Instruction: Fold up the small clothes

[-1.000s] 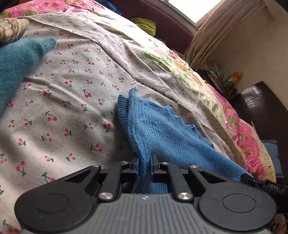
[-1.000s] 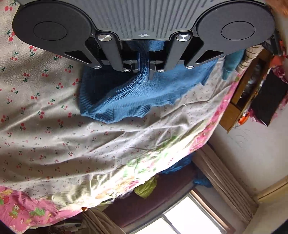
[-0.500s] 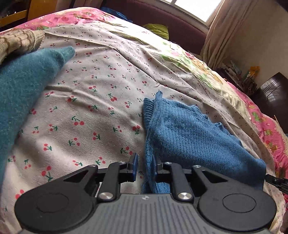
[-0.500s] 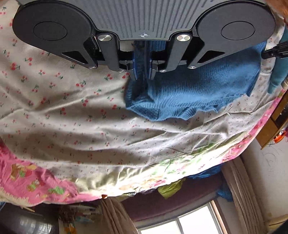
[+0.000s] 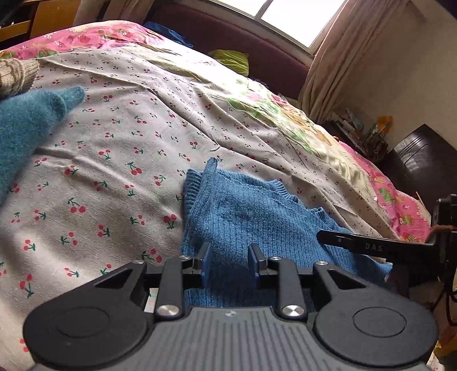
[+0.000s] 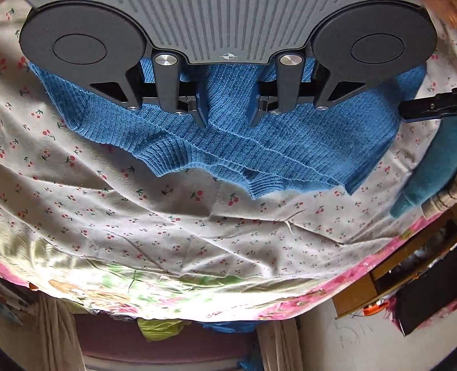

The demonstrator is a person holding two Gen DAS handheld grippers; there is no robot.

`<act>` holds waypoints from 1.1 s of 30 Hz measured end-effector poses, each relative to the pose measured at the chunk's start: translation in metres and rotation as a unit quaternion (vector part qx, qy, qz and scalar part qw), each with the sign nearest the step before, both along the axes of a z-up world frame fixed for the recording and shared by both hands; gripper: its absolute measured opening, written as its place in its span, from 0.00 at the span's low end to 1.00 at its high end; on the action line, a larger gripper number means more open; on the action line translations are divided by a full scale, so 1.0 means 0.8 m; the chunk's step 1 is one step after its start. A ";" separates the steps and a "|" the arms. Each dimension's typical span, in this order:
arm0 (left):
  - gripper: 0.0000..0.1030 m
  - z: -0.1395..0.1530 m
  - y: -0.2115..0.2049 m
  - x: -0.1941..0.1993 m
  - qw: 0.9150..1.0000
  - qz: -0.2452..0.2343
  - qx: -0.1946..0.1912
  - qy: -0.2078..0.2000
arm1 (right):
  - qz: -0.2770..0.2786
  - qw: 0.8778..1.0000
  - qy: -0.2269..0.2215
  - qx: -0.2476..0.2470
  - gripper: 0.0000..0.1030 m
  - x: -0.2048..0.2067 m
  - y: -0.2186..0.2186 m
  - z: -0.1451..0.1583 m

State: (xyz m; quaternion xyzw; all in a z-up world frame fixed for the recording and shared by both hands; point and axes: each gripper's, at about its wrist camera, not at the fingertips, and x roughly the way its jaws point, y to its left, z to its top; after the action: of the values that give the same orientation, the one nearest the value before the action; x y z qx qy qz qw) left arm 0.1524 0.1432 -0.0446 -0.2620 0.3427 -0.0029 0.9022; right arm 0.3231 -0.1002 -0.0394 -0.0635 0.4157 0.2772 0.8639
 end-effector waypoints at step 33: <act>0.50 -0.002 0.001 -0.015 0.999 0.016 0.031 -0.013 | -0.126 0.988 -0.056 0.064 0.12 -0.056 -0.095 0.047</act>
State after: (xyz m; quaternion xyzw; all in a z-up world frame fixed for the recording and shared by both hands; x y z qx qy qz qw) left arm 0.1403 0.1437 -0.0460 -0.2388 0.3269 0.0187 0.9142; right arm 0.2785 -0.1760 -0.0018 0.0300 0.3528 0.1879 0.9162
